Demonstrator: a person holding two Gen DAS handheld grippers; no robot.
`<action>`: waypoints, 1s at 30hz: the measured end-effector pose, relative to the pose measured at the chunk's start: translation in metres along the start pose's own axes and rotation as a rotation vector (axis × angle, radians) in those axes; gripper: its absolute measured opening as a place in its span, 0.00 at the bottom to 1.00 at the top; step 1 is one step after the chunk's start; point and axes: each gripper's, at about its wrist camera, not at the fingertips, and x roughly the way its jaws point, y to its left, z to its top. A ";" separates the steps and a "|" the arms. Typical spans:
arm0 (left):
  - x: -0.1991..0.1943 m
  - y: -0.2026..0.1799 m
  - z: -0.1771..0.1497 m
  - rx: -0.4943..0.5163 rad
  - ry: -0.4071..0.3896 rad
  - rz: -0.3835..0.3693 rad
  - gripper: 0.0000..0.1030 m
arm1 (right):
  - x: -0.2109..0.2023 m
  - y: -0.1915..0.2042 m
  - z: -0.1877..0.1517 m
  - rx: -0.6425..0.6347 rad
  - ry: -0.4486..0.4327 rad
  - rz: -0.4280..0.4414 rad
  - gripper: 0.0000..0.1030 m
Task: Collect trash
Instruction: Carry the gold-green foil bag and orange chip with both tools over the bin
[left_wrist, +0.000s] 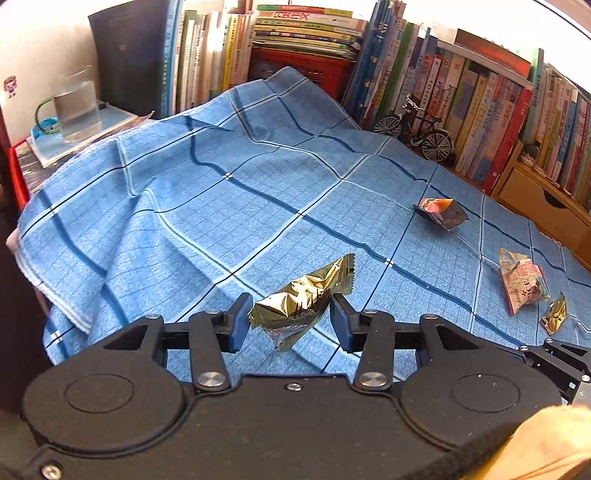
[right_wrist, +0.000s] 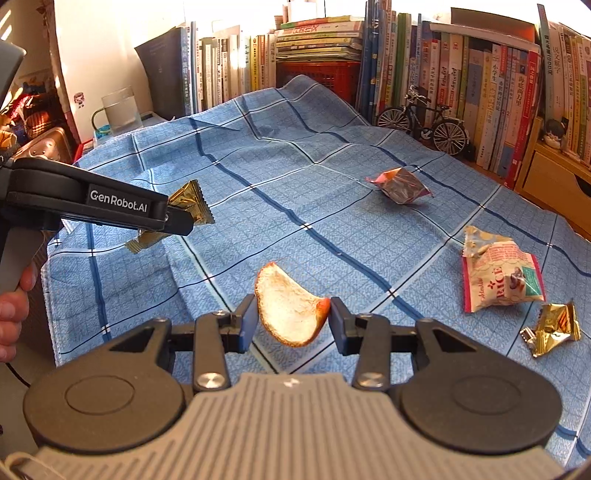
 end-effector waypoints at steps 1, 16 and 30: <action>-0.005 0.004 -0.003 -0.009 -0.004 0.009 0.42 | -0.001 0.003 -0.001 -0.008 0.000 0.010 0.45; -0.071 0.047 -0.051 -0.154 -0.051 0.133 0.42 | -0.023 0.050 -0.009 -0.158 -0.023 0.157 0.45; -0.125 0.090 -0.106 -0.270 -0.053 0.270 0.42 | -0.037 0.099 -0.024 -0.260 -0.015 0.311 0.46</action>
